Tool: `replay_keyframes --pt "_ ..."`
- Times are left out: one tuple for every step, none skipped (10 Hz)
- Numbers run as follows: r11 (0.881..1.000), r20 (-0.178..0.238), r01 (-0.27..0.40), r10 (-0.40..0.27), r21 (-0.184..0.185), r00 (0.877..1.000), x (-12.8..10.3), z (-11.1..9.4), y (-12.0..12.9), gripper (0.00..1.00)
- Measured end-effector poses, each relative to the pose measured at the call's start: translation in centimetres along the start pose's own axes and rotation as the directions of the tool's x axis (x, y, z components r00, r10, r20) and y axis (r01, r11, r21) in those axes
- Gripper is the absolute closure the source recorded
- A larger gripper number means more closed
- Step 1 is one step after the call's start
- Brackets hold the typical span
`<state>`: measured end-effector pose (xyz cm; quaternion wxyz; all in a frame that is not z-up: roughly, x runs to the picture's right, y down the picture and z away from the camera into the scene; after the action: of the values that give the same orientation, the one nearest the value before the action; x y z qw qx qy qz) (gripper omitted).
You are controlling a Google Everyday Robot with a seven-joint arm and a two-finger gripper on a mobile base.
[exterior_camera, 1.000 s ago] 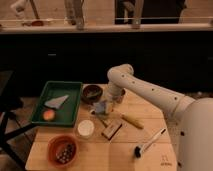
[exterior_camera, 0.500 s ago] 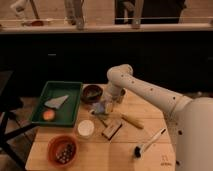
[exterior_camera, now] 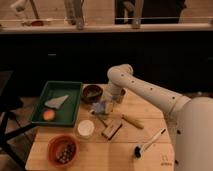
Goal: Place sponge in plastic cup
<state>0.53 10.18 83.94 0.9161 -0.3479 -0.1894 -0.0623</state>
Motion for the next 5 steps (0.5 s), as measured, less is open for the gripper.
replay_keyframes --pt "1.0 0.002 0.001 -0.001 -0.001 1.0 -0.02 0.02 -0.02 0.26" --pt "1.0 0.005 0.003 -0.003 -0.002 1.0 -0.05 0.06 -0.03 0.21" --pt "1.0 0.007 0.003 -0.003 -0.002 1.0 -0.02 0.06 -0.03 0.2" --pt "1.0 0.008 0.002 -0.002 -0.003 1.0 0.04 0.08 -0.01 0.2" --pt "1.0 0.009 0.001 -0.001 -0.002 1.0 0.06 0.06 -0.01 0.2"
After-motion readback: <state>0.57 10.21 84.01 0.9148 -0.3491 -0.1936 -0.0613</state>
